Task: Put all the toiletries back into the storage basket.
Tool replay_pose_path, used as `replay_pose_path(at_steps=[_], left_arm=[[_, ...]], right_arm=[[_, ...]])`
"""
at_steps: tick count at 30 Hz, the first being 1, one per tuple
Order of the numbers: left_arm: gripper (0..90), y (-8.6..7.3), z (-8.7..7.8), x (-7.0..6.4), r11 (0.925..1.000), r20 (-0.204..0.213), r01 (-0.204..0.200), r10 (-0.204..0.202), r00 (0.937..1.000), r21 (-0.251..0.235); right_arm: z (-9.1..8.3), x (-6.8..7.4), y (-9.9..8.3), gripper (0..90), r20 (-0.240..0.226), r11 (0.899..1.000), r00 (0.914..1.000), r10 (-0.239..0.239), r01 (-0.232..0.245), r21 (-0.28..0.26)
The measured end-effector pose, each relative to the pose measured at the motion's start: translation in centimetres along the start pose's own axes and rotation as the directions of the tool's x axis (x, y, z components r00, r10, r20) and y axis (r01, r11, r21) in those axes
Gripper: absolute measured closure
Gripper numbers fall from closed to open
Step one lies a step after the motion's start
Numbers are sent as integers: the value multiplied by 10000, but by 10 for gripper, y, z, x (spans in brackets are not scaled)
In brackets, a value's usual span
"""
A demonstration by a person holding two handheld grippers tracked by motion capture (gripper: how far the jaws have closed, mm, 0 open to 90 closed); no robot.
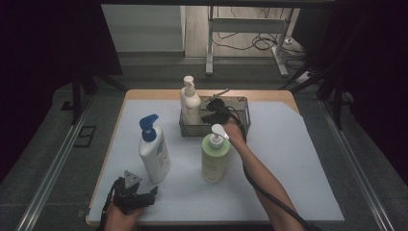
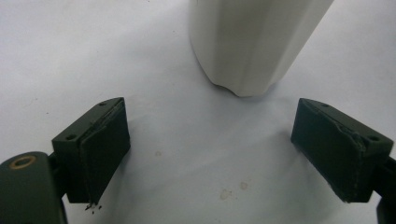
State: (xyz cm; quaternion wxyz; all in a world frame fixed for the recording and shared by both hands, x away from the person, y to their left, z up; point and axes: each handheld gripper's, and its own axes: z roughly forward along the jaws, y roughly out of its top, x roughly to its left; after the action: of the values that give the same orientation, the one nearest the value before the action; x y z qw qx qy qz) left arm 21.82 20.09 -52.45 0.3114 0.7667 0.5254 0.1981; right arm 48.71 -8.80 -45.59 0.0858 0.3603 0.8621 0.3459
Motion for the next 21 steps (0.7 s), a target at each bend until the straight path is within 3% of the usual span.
replay_pose_path(at_steps=[21], left_arm=[[113, 0, 0, 0, 10000, 0, 5, -5, 10000, 0]], right_arm=[[5, 12, 7, 896, -456, 9986, 9977, -505, 498, -152]])
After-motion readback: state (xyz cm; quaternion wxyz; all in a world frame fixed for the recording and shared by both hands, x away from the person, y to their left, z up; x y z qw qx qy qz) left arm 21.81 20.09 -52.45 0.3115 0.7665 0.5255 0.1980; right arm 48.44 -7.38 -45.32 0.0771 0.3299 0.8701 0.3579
